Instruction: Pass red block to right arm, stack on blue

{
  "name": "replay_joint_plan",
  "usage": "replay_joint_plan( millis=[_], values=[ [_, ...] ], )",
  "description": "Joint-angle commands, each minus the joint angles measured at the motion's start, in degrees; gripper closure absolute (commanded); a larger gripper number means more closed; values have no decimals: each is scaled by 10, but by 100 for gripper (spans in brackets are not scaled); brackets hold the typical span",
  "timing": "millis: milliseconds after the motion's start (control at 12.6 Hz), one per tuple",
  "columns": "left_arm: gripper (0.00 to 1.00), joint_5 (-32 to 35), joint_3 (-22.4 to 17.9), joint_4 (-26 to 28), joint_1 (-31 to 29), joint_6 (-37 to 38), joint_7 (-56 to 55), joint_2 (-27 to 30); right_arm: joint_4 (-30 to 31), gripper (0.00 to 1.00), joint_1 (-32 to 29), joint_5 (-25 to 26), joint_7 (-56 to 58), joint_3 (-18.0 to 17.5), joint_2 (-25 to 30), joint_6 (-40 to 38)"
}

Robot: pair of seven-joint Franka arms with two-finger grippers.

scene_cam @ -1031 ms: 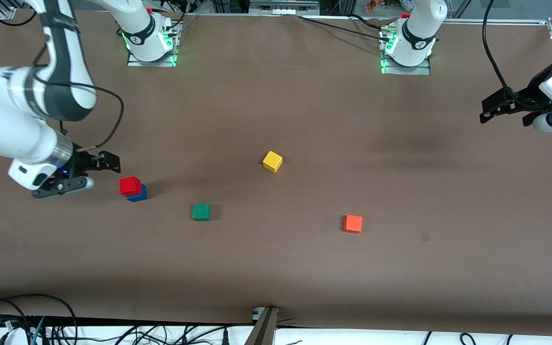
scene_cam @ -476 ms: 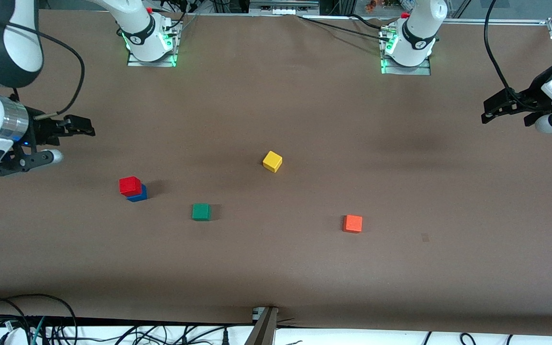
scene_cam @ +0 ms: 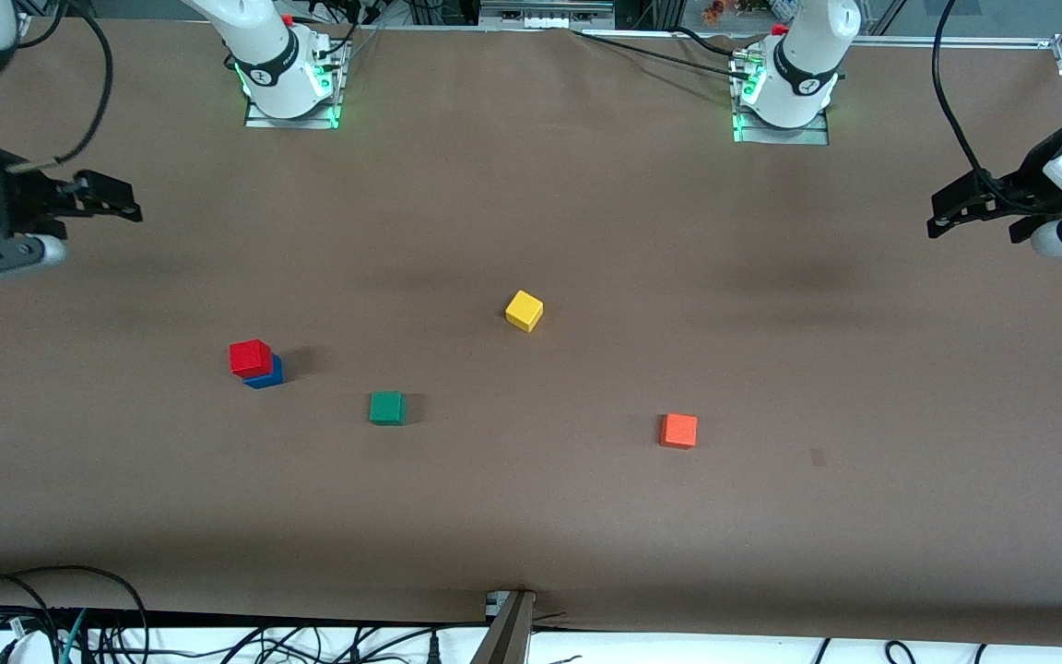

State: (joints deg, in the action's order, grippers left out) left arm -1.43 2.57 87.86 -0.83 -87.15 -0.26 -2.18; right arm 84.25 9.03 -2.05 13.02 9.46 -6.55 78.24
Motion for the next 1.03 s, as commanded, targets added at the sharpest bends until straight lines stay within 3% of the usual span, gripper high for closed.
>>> replay_joint_plan(
  millis=[0,476,952],
  values=[
    [0,0,-1,-15,0,9,-2,-5,38,0,-42,20,-13,-37,62,7],
    [0,0,-3,-15,-1,9,-2,-6,58,0,-51,18,-53,-38,78,-19],
    [0,0,-3,-16,-1,9,-4,-5,13,0,-48,21,-52,-35,36,-24]
  ],
)
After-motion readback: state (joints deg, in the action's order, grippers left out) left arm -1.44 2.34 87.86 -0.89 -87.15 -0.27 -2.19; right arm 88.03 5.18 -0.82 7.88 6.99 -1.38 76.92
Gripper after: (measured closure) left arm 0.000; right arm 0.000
